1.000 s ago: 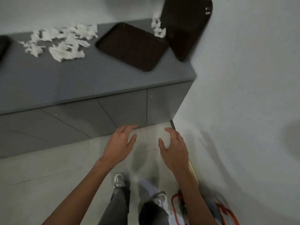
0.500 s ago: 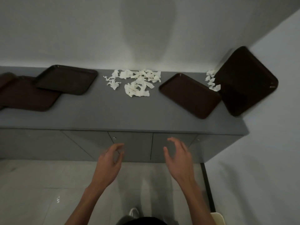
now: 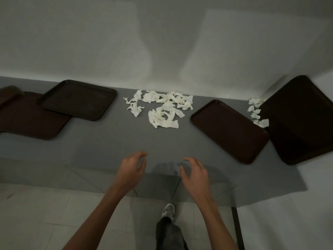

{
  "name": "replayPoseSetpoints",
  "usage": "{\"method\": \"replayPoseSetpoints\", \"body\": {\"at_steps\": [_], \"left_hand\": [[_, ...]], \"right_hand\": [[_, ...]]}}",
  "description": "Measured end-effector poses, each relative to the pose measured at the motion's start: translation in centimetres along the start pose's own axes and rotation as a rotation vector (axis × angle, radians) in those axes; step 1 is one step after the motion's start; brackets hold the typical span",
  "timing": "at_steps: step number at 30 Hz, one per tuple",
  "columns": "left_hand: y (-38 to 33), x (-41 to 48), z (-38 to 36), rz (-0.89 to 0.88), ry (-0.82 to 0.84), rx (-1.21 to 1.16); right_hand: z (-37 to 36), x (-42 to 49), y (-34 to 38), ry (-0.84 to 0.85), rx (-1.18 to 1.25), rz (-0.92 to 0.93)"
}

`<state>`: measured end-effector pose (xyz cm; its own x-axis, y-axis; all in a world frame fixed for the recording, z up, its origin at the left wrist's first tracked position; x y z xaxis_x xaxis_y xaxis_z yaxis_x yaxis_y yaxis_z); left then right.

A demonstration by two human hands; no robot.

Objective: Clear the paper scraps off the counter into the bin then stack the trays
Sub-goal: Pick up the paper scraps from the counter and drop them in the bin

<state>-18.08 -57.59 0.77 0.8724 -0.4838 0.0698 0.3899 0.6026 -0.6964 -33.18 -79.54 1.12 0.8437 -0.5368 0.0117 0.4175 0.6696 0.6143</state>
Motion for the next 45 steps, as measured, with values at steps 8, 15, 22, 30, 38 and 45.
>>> {"method": "replayPoseSetpoints", "body": {"at_steps": [8, 15, 22, 30, 38, 45], "left_hand": [[-1.3, 16.2, -7.5, -0.016, 0.187, 0.202], [0.8, 22.9, -13.8, -0.012, 0.327, 0.459], [1.9, 23.7, -15.3, -0.077, 0.332, 0.541], [1.1, 24.4, -11.0, -0.148, 0.217, 0.309], [-2.5, 25.5, -1.3, 0.161, 0.113, -0.625], [-6.6, 24.4, -2.9, 0.554, 0.246, -1.442]], "right_hand": [[-3.3, 16.1, -0.2, 0.04, -0.041, 0.045], [-10.0, 26.4, -0.6, 0.2, -0.144, 0.058], [-14.9, 26.9, -4.8, 0.169, -0.189, 0.038], [-10.3, 25.1, -4.3, 0.103, 0.0, -0.019], [-1.1, 25.1, 2.0, -0.086, 0.713, -0.176], [0.5, 25.1, 12.0, -0.118, 0.589, 0.093]]}}
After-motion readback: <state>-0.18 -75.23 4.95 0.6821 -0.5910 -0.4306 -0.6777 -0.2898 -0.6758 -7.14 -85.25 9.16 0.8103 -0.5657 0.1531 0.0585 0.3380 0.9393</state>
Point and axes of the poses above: each hand's wrist, its own x-axis towards the middle knuckle, its own z-axis out of the back of the hand, y = z × x, the point moved 10 cm from there along x, towards the middle knuckle, and after that the axes turned 4 degrees about -x, right-handed, at the moved point
